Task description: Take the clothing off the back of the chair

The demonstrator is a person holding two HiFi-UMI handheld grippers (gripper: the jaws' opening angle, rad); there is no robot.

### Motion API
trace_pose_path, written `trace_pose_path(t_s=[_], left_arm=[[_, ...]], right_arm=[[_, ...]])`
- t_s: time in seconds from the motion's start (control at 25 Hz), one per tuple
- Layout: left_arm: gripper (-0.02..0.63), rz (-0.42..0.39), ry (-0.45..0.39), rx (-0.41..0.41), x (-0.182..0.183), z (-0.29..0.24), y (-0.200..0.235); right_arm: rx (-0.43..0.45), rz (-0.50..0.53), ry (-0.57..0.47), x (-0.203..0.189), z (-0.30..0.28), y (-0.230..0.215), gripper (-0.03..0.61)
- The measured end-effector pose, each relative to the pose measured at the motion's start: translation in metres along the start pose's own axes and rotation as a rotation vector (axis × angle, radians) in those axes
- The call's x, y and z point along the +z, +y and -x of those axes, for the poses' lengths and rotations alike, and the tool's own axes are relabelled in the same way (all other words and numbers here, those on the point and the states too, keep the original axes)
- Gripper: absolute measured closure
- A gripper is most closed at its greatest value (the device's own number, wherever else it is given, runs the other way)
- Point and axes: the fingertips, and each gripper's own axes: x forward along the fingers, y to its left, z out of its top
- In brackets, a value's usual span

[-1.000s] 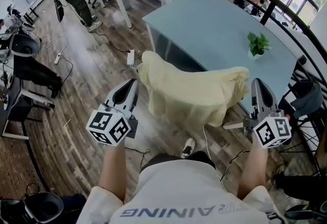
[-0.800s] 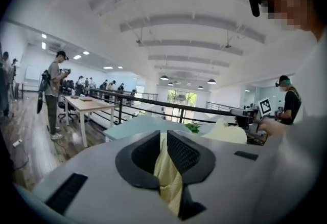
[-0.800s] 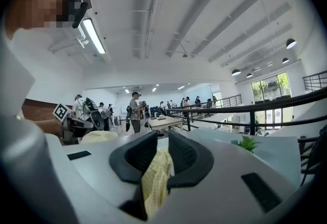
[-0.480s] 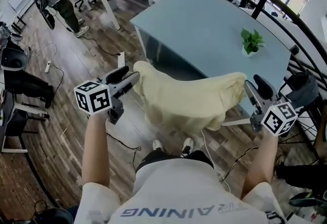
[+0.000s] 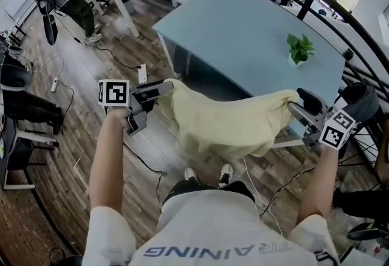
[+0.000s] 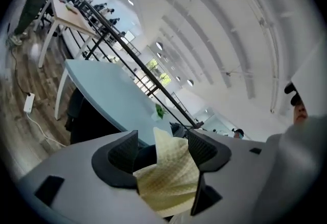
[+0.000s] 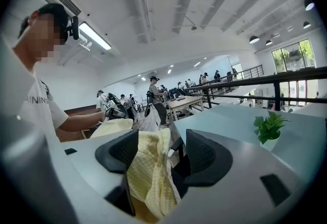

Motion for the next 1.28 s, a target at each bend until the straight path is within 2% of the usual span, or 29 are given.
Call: trace_pose_path(t_s=[0.08, 0.2, 0.28, 0.32, 0.36, 0.48, 0.6, 0.8, 0.96, 1.08, 1.28], left_arm=[[0.308, 0.01, 0.073, -0.02, -0.007, -0.005, 0.002], [0.309, 0.049, 0.121, -0.082, -0.01, -0.01, -0.006], [0.372, 0.053, 0.129, -0.094, -0.01, -0.009, -0.008], [0.432, 0.036, 0.127, -0.086, -0.01, -0.009, -0.008], [0.508, 0.003, 0.125, -0.071, -0.009, -0.009, -0.008], [0.551, -0.181, 0.133, 0.022, -0.007, -0.009, -0.007], [0.558, -0.329, 0.116, 0.134, -0.007, -0.006, -0.008], [0.558, -0.489, 0.013, 0.317, -0.001, 0.006, -0.018], [0.56, -0.575, -0.11, 0.46, 0.002, 0.02, -0.034], [0.561, -0.627, -0.214, 0.55, 0.002, 0.03, -0.051], [0.561, -0.649, -0.395, 0.68, -0.01, 0.046, -0.076]], right_arm=[[0.028, -0.019, 0.038, -0.005, -0.005, -0.005, 0.273], [0.077, -0.048, 0.104, -0.015, -0.014, -0.004, 0.273], [0.108, -0.054, 0.137, -0.022, -0.019, 0.001, 0.287], [0.115, -0.046, 0.145, -0.024, -0.021, 0.004, 0.321], [0.114, -0.033, 0.147, -0.025, -0.021, 0.005, 0.362], [0.065, 0.02, 0.145, -0.024, -0.021, 0.004, 0.513], [-0.004, 0.049, 0.127, -0.022, -0.018, 0.002, 0.537], [-0.144, 0.069, 0.057, -0.008, -0.01, 0.005, 0.543], [-0.238, 0.05, -0.011, 0.006, -0.005, 0.009, 0.545], [-0.259, 0.007, -0.08, 0.017, 0.001, 0.011, 0.545], [-0.228, -0.027, -0.153, 0.028, 0.005, 0.012, 0.545]])
